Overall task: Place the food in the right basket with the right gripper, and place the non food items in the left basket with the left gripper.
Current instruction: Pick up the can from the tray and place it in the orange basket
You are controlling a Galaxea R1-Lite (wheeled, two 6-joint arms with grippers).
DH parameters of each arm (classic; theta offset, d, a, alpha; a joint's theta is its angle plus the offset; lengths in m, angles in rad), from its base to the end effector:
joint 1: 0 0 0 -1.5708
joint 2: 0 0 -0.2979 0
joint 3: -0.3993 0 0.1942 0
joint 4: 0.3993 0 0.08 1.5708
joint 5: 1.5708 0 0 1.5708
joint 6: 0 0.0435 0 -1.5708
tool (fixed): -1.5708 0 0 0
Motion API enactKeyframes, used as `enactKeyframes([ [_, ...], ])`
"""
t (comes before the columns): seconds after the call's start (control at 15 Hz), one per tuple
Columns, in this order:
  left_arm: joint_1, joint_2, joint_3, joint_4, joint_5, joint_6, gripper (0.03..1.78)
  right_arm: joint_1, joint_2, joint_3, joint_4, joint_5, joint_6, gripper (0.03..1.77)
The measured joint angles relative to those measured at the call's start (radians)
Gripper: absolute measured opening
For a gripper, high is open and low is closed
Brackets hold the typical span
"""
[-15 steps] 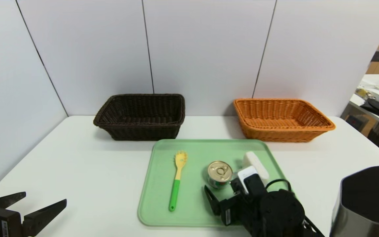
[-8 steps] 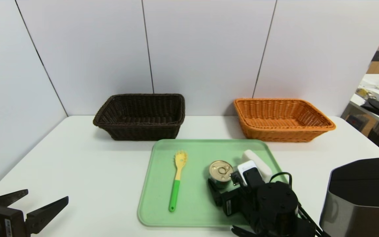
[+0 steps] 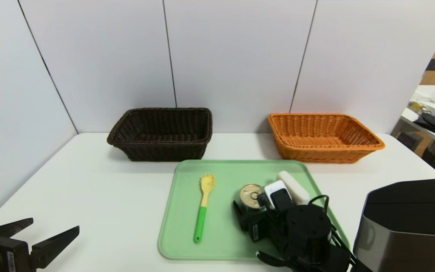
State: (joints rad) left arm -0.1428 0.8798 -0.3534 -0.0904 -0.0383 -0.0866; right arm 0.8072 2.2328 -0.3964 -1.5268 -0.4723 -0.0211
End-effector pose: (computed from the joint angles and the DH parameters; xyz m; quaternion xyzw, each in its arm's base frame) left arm 0.1133 -0.0180 0.1528 -0.0308 0.2196 -0.0789 0.9719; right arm 0.2370 0.2190 0.0063 -0.1023 0.1219 0.1660 0.9732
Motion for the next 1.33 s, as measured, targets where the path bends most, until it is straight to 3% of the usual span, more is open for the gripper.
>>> enactKeyframes([
  [0.27, 0.0, 0.004, 0.003, 0.0, 0.0, 0.0, 1.69, -0.005, 0.002, 0.0, 0.001, 0.001, -0.002, 1.05],
  [0.67, 0.0, 0.006, 0.009, 0.0, 0.0, 0.0, 1.69, -0.005, -0.015, 0.008, 0.011, -0.004, -0.014, 1.0],
  [1.33, 0.0, 0.006, 0.015, -0.001, -0.001, 0.0, 1.69, 0.025, -0.151, -0.009, 0.013, -0.014, -0.123, 1.0],
])
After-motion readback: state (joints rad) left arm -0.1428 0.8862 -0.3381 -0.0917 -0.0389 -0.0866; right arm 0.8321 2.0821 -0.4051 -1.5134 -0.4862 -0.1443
